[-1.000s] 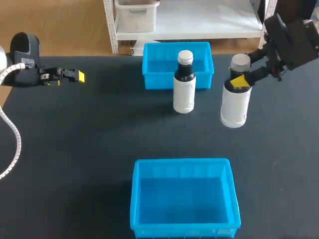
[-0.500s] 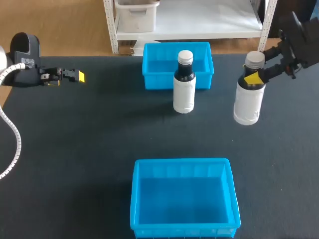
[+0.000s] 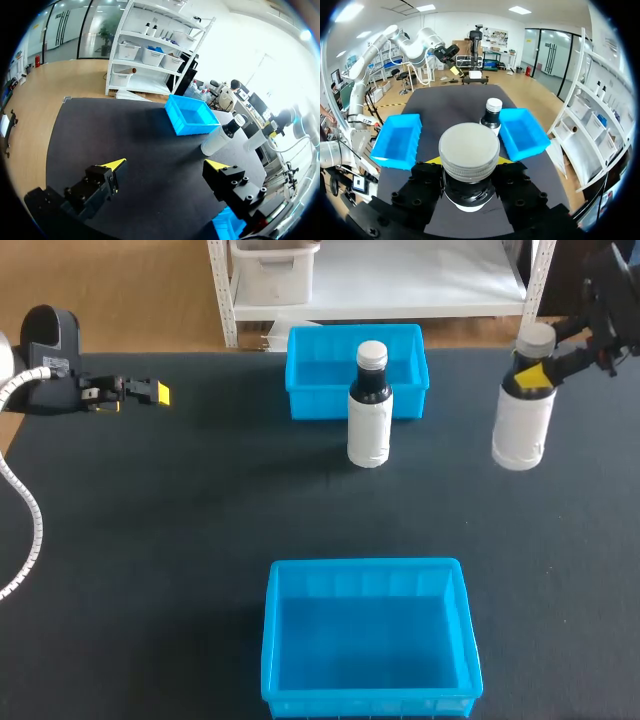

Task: Pick up the bottle, and place it in the far bin if it is heavy, or in the near bin if it is light.

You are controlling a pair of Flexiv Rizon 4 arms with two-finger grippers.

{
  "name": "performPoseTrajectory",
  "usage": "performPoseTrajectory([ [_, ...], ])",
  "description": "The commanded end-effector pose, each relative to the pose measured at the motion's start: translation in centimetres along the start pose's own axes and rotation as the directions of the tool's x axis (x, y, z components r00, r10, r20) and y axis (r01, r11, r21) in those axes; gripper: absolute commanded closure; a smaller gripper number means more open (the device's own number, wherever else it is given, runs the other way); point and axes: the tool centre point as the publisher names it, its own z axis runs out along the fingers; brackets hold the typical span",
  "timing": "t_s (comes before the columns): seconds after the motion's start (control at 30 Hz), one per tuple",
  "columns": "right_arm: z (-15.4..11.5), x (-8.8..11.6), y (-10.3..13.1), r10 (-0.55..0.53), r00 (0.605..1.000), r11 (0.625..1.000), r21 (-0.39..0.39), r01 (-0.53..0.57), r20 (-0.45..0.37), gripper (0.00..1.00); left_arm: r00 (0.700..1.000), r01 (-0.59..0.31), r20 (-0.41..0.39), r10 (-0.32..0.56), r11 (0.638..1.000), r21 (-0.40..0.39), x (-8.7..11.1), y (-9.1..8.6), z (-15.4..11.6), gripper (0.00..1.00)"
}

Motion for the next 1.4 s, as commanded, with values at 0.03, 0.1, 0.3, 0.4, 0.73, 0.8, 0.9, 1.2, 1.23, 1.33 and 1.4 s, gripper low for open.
performPoseTrajectory([
  [0.03,-0.7,-0.7,-2.6,-0.010,1.000,1.000,-0.023,0.010,-0.002,1.00,1.000,0.000,0.000,0.000,1.000,0.000,0.0,0.0,0.0,0.00],
  [0.1,-1.0,-1.0,-3.8,-0.020,1.000,1.000,-0.019,0.020,-0.002,1.00,1.000,0.000,0.000,0.000,1.000,0.000,0.0,0.0,0.0,0.00],
  [0.3,-1.1,-2.3,-8.3,-0.054,0.999,0.998,-0.020,0.054,0.002,1.00,1.000,0.000,0.000,0.000,1.000,0.000,0.0,0.0,0.0,0.00],
  [0.4,-0.8,-3.2,-10.3,-0.074,0.997,0.997,-0.023,0.074,0.004,1.00,1.000,0.000,0.000,0.000,1.000,0.000,0.0,0.0,0.0,0.00],
  [0.73,1.8,-6.2,-16.0,-0.097,0.995,0.995,-0.015,0.097,0.030,1.00,1.000,0.000,0.000,0.000,1.000,0.000,0.0,0.0,0.0,0.00],
  [0.8,2.6,-6.9,-16.5,-0.100,0.994,0.995,-0.017,0.101,0.035,1.00,1.000,0.000,0.000,0.000,1.000,0.000,0.0,0.0,0.0,0.00],
  [0.9,3.9,-8.0,-17.3,-0.103,0.994,0.994,-0.018,0.103,0.040,1.00,1.000,0.000,0.000,0.000,1.000,0.000,0.0,0.0,0.0,0.00],
  [1.2,8.6,-11.1,-18.6,-0.067,0.997,0.998,-0.007,0.067,0.041,1.00,1.000,0.000,0.000,0.000,1.000,0.000,0.0,0.0,0.0,0.00],
  [1.23,9.1,-11.4,-18.7,-0.063,0.997,0.998,-0.008,0.063,0.042,1.00,1.000,0.000,0.000,0.000,1.000,0.000,0.0,0.0,0.0,0.00],
  [1.33,10.8,-12.2,-19.2,-0.052,0.998,0.999,-0.008,0.052,0.041,1.00,1.000,0.000,0.000,0.000,1.000,0.000,0.0,0.0,0.0,0.00],
  [1.4,11.7,-12.7,-19.6,-0.044,0.998,0.999,-0.007,0.044,0.043,1.00,1.000,0.000,0.000,0.000,1.000,0.000,0.0,0.0,0.0,0.00],
])
